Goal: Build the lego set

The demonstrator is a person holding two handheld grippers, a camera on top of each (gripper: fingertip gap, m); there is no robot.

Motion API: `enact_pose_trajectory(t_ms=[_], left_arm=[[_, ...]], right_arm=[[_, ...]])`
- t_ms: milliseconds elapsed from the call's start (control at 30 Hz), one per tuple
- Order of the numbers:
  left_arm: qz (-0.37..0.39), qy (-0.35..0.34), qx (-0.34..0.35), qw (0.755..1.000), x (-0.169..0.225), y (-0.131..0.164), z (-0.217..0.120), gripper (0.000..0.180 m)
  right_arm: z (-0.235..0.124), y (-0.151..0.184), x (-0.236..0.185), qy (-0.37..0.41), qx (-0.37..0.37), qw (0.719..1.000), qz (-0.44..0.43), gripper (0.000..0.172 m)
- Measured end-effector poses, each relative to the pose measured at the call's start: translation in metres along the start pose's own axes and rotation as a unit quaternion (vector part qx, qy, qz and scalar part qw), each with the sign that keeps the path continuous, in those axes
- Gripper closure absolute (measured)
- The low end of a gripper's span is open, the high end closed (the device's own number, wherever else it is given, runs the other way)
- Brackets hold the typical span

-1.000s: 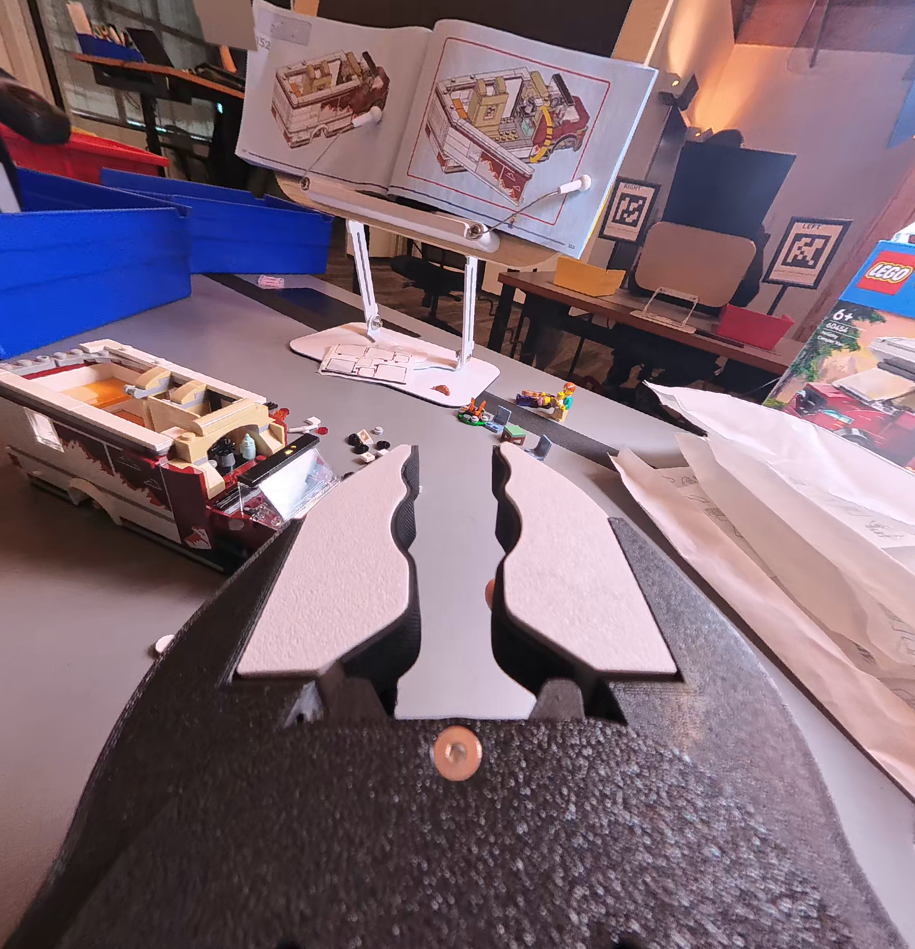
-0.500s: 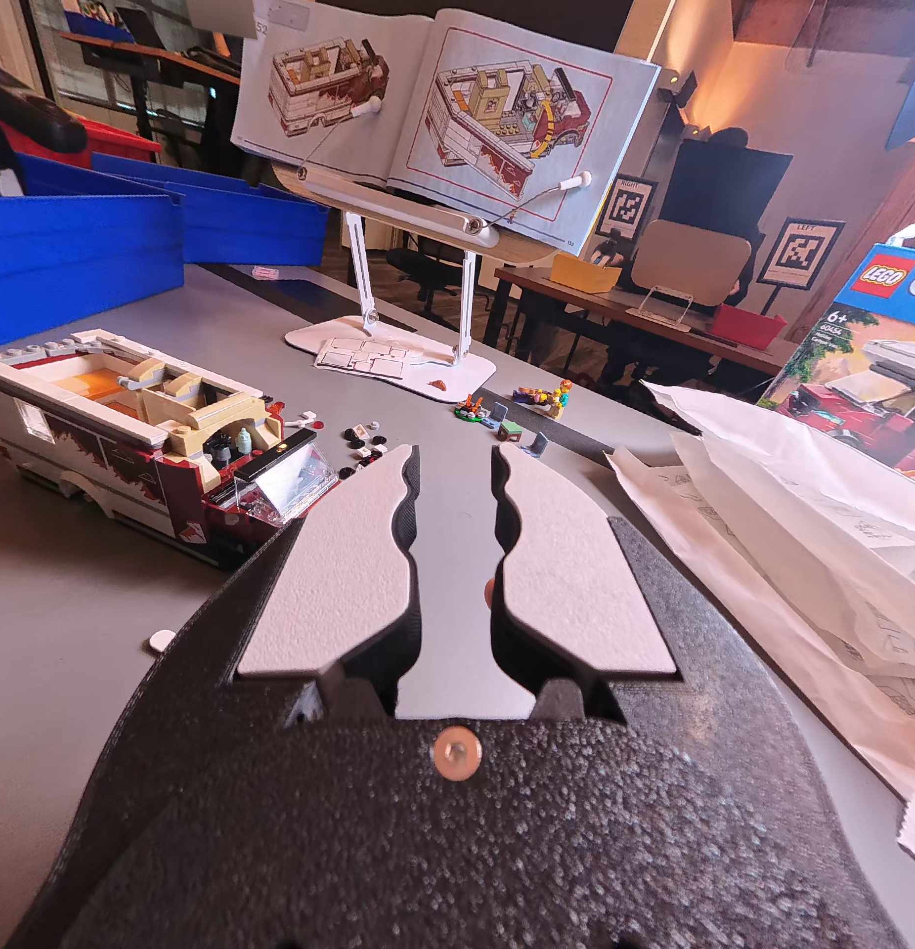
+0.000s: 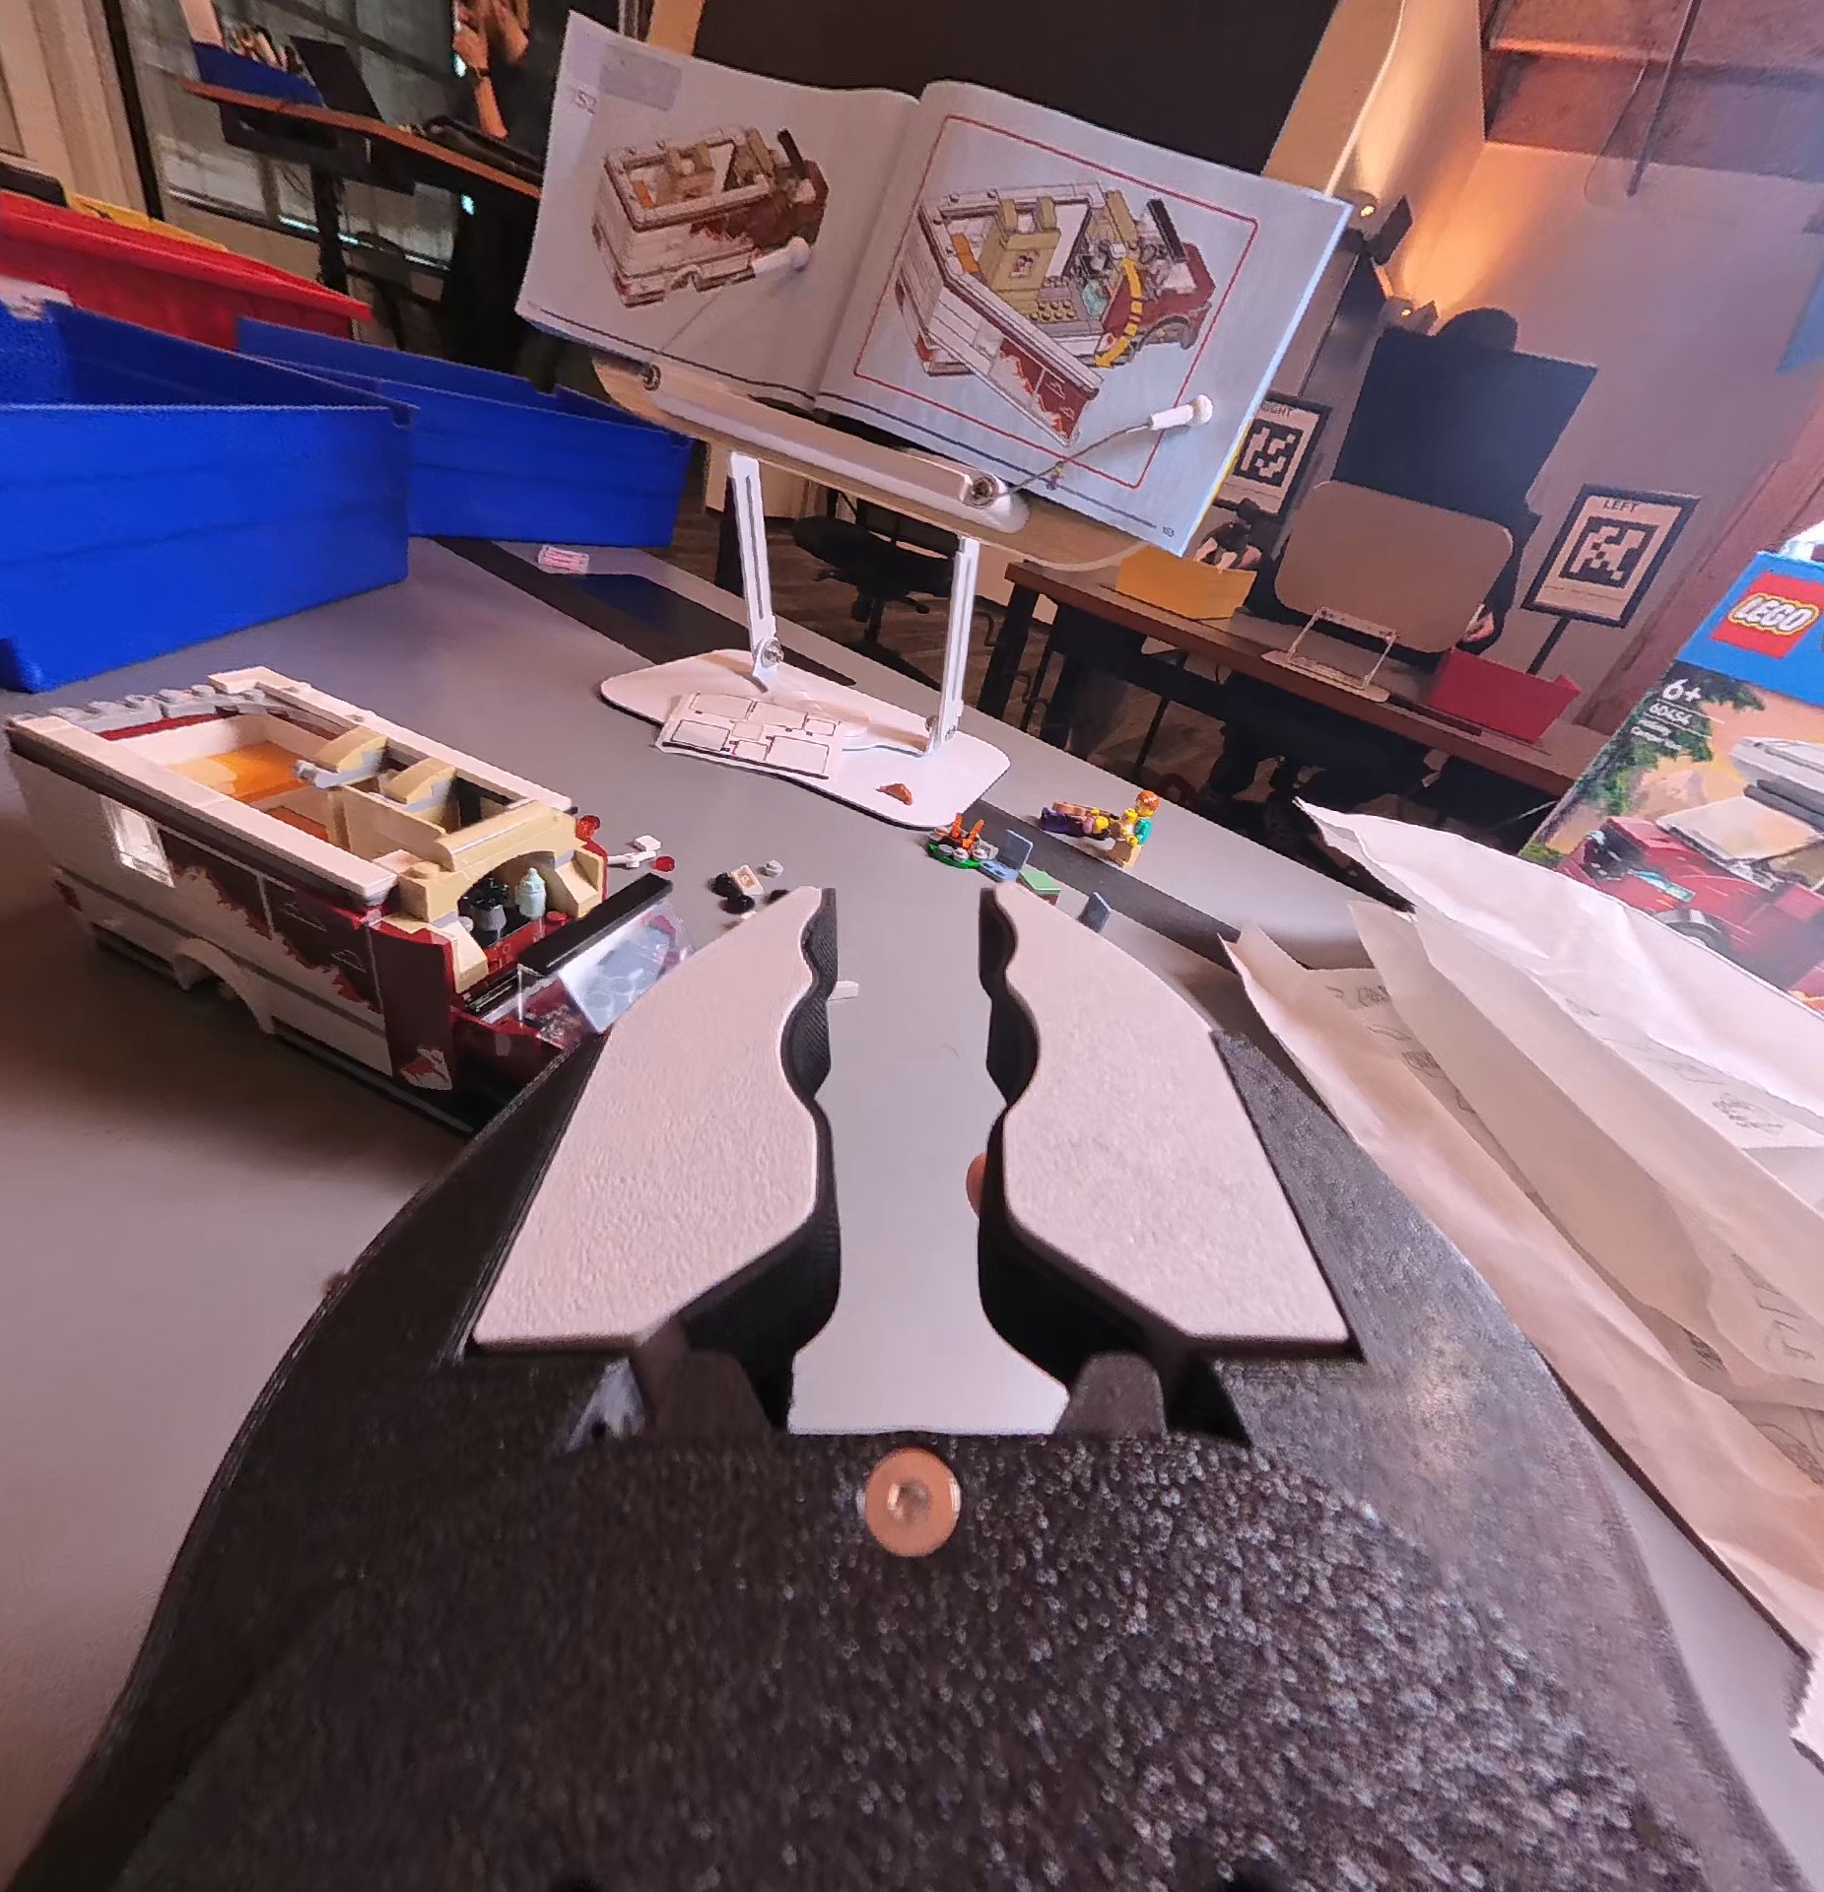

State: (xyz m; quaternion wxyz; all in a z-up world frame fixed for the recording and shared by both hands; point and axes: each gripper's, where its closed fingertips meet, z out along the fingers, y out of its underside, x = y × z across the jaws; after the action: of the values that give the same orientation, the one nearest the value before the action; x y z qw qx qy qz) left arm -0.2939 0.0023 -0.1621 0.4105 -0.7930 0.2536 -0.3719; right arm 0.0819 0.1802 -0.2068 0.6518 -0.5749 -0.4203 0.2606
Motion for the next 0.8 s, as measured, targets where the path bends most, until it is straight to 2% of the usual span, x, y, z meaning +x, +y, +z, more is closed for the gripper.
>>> enact_pose_trajectory(t_ms=[133, 267, 400, 567, 700, 800], left_arm=[[0.054, 0.121, 0.134, 0.982, 0.076, -0.043, 0.024, 0.148], [0.058, 0.198, 0.193, 0.959, 0.123, -0.055, 0.072, 0.148], [0.024, 0.272, 0.199, 0.941, 0.153, -0.050, 0.132, 0.149], [-0.035, 0.315, 0.159, 0.935, 0.166, -0.034, 0.197, 0.149], [-0.054, 0.324, 0.137, 0.935, 0.168, -0.023, 0.218, 0.148], [-0.072, 0.333, 0.143, 0.929, 0.168, -0.021, 0.218, 0.149]], right_arm=[[0.001, -0.011, -0.018, -0.034, 0.021, 0.999, -0.016, 0.146], [0.003, -0.045, -0.067, -0.132, 0.057, 0.987, -0.076, 0.147], [-0.002, -0.085, -0.134, -0.239, 0.097, 0.952, -0.167, 0.147], [-0.008, -0.110, -0.183, -0.303, 0.126, 0.915, -0.236, 0.147], [-0.007, -0.105, -0.196, -0.312, 0.121, 0.904, -0.266, 0.155], [-0.005, -0.099, -0.197, -0.308, 0.108, 0.905, -0.272, 0.160]])
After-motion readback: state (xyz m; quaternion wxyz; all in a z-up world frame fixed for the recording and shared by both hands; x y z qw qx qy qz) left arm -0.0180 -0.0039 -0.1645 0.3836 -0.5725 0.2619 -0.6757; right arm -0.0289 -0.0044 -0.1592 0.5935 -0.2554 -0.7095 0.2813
